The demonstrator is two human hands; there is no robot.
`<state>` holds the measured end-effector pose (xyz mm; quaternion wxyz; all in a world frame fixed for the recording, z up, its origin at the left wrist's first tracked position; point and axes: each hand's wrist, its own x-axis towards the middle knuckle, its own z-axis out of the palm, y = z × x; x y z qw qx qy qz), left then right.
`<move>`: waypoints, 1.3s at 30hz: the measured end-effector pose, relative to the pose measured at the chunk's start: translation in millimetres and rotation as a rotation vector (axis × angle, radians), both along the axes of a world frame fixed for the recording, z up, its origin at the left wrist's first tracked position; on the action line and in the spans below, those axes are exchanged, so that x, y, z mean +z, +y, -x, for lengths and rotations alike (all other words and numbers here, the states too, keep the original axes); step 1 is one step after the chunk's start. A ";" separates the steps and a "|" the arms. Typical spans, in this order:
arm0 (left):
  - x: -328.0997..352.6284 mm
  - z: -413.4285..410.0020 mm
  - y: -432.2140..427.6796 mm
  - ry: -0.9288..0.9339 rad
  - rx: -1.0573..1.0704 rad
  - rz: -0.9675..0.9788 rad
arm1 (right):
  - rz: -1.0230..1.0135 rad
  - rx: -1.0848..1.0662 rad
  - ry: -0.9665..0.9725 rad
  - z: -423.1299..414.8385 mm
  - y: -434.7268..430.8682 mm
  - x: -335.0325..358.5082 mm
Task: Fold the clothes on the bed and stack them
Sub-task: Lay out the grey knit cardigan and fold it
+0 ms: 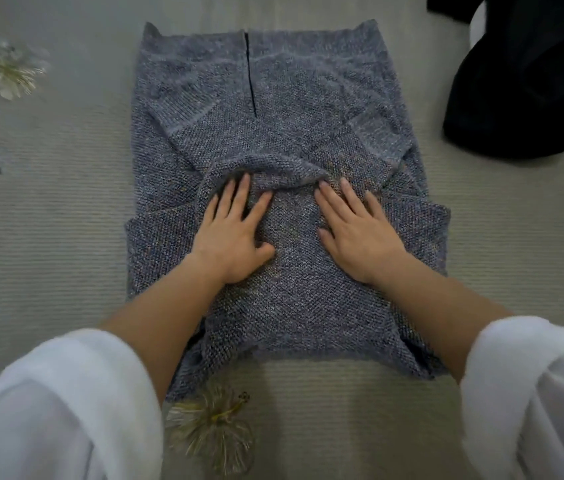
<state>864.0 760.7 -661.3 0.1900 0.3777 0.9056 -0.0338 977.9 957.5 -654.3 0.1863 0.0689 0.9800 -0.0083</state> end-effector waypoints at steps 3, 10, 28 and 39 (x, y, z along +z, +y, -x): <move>3.0 -3.1 2.5 -0.060 0.010 0.005 | 0.058 -0.015 -0.037 2.4 -2.3 6.1; 45.7 -83.6 -52.4 0.003 -0.066 -0.360 | 0.164 0.066 0.229 -80.2 -38.2 44.4; 25.5 -109.6 -72.0 -0.083 -0.157 0.082 | 0.212 -0.124 -0.044 -117.5 -44.8 30.8; 143.1 -120.4 -88.5 -0.708 -0.213 0.129 | 0.551 -0.354 -0.523 -136.4 -50.7 137.8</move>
